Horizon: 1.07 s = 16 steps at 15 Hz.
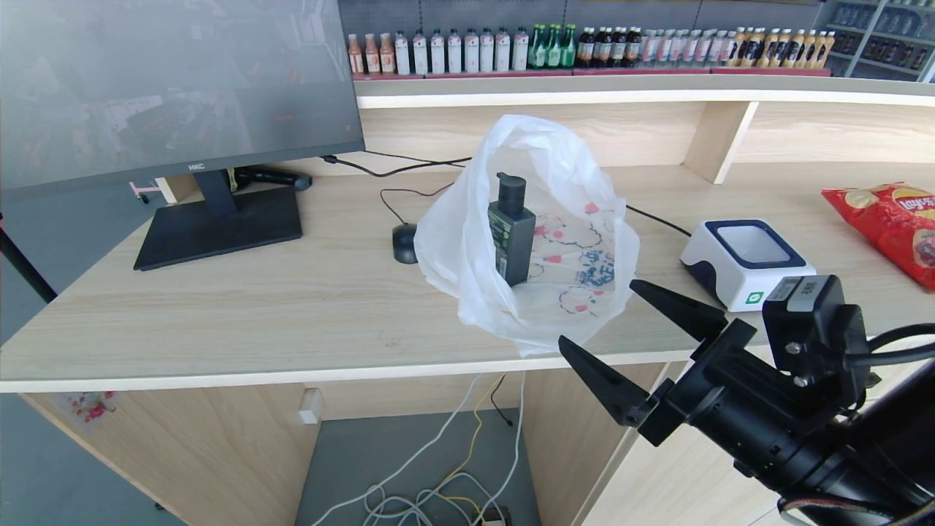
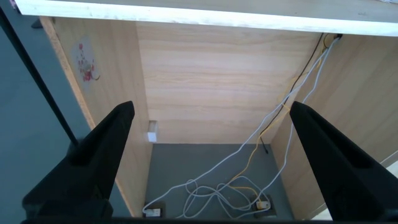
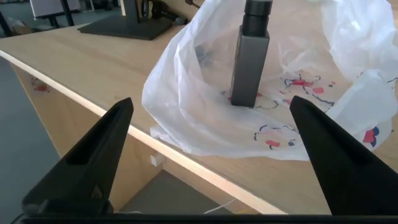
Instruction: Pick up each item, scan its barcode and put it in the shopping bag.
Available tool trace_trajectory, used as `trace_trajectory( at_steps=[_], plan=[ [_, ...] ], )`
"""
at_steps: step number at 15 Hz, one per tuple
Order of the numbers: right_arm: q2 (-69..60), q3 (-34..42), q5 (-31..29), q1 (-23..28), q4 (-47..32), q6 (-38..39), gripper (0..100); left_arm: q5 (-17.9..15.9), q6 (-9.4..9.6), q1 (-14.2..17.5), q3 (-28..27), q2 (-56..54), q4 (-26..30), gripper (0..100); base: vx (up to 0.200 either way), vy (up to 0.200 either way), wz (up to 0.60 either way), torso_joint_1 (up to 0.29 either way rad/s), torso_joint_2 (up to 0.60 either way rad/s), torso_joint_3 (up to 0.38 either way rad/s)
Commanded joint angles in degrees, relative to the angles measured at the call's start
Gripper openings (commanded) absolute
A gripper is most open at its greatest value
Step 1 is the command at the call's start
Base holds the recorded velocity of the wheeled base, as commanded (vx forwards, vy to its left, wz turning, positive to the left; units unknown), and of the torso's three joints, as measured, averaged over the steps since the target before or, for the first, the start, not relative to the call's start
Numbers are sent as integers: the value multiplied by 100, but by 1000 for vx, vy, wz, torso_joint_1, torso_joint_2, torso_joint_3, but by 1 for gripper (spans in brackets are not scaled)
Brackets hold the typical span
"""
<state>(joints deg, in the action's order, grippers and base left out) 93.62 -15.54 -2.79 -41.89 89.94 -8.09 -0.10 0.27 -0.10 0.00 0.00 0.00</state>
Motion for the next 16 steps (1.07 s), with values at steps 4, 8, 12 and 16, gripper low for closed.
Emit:
trace_trajectory(
  at_steps=[4, 8, 12, 16],
  plan=[
    [-90, -10, -2, -30, 6, 1, 100, 1, -9, 10, 0, 0, 0, 100, 0, 0, 0, 0, 0, 0],
    [7, -10, -2, -12, 6, 1, 100, 1, -27, 10, 0, 0, 0, 100, 0, -150, 0, -1, 2, 3],
    [288, -318, -11, -12, 6, 10, 100, 1, -88, 10, 0, 0, 0, 100, 0, -200, 0, 10, 6, 5],
    [297, -362, -11, -83, 6, 10, 100, 10, -106, 10, 0, 0, 9, 100, 0, -200, 0, 2, 5, 1]
  ],
)
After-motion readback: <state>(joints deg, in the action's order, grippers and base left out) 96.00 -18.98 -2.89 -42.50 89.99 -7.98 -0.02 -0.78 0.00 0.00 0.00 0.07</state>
